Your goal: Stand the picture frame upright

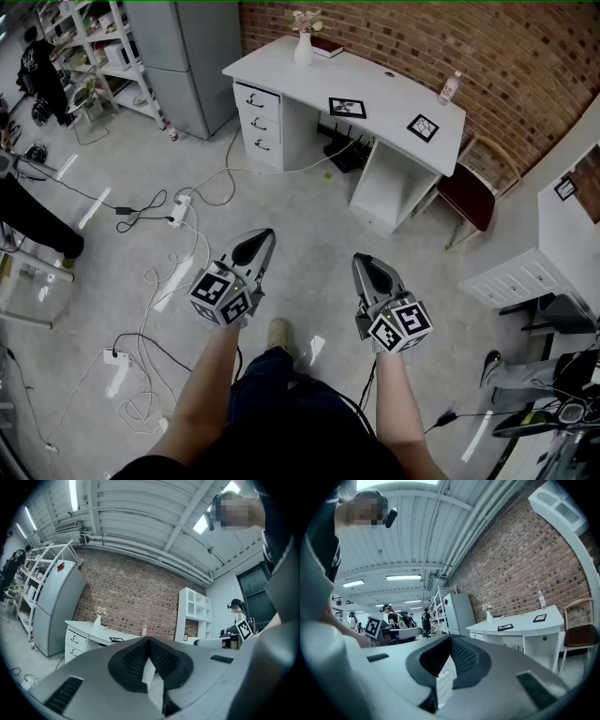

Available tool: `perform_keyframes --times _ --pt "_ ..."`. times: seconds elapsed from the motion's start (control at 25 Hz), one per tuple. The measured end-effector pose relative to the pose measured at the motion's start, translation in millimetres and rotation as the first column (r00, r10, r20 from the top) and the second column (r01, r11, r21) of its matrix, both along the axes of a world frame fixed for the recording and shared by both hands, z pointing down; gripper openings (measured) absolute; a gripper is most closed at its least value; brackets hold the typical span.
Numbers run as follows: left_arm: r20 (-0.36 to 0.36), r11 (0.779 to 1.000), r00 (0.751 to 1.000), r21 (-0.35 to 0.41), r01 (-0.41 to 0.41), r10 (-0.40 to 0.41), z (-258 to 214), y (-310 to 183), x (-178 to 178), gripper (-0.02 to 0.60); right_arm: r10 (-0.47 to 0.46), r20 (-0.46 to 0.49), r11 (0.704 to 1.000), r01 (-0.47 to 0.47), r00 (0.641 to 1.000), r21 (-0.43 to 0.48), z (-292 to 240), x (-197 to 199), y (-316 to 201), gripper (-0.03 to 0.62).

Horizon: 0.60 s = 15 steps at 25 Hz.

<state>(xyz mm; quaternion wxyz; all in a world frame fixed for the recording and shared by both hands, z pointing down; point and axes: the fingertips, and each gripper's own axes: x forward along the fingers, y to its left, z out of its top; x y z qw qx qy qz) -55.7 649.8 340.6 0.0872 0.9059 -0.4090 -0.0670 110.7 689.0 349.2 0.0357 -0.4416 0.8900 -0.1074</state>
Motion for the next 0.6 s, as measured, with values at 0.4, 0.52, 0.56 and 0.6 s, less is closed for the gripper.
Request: perform_keyframes --times 0.4,0.52,0.56,0.6 --pt "0.034 0.998 0.998 -0.005 -0.055 0.055 5 -105 -1 0.0 0.064 -0.004 0.998 -0.064 0.998 -0.019 7 -3 -104 0.003" --pt "0.043 0.997 0.997 -0.021 -0.07 0.07 12 -133 -4 0.0 0.08 -0.004 0.996 -0.08 0.997 -0.031 13 -7 -129 0.003" --pt "0.044 0.997 0.996 -0.026 -0.075 0.076 14 -141 -5 0.0 0.087 -0.001 0.996 -0.087 0.996 -0.034 15 -8 -137 0.003" --pt "0.044 0.996 0.996 -0.03 -0.079 0.081 16 -149 -6 0.0 0.094 0.0 0.995 -0.094 0.996 -0.037 17 -9 -144 0.003"
